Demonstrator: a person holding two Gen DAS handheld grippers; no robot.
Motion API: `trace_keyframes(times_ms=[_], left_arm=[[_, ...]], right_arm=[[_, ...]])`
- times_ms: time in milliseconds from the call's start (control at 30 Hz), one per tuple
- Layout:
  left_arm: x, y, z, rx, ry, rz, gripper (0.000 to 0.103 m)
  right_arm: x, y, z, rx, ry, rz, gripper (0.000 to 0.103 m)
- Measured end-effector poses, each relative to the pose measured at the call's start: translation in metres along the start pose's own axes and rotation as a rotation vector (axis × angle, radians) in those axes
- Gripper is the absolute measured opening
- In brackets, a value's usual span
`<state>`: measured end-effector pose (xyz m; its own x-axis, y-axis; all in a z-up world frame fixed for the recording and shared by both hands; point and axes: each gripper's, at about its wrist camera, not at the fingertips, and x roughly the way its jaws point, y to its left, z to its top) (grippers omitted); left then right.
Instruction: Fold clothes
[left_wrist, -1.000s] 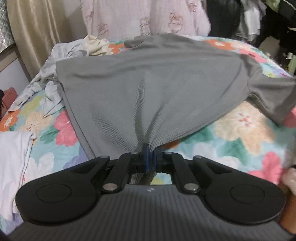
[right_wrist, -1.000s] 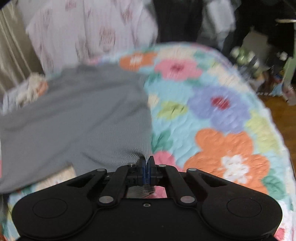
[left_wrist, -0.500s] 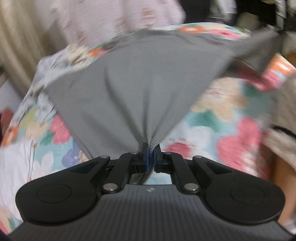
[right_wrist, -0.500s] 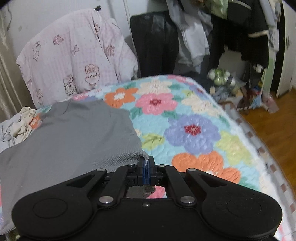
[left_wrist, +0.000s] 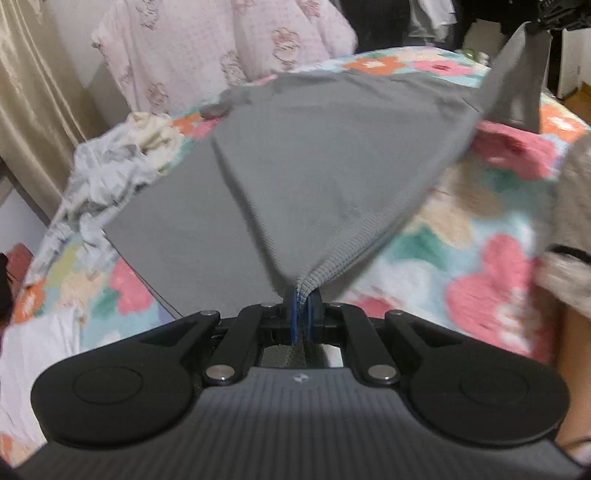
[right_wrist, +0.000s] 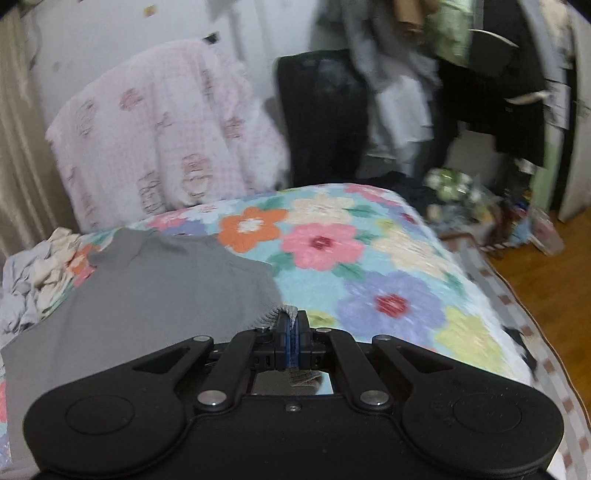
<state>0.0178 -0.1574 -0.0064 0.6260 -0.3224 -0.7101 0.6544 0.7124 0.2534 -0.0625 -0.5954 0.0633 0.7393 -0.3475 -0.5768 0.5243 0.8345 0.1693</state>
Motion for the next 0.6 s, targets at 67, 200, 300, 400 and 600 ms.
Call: trace_keyframes(times_ms=[67, 200, 300, 400, 600], left_arm=[[0.014, 0.028, 0.015, -0.019, -0.019, 0.024, 0.005], [0.049, 0.104, 0.052, -0.107, -0.063, 0.099, 0.005], [0.077, 0.151, 0.067, -0.183, -0.112, 0.184, 0.015], [0.105, 0.175, 0.056, -0.293, -0.133, 0.263, 0.047], [0.139, 0.198, 0.012, -0.537, -0.048, 0.235, 0.053]], right_arm=[[0.027, 0.009, 0.014, -0.028, -0.002, 0.105, 0.002], [0.097, 0.035, 0.053, -0.035, 0.007, 0.249, 0.002], [0.14, 0.067, 0.091, -0.017, -0.043, 0.321, 0.002], [0.171, 0.091, 0.109, 0.034, -0.114, 0.423, 0.009], [0.207, 0.103, 0.069, 0.077, -0.039, 0.288, 0.046]])
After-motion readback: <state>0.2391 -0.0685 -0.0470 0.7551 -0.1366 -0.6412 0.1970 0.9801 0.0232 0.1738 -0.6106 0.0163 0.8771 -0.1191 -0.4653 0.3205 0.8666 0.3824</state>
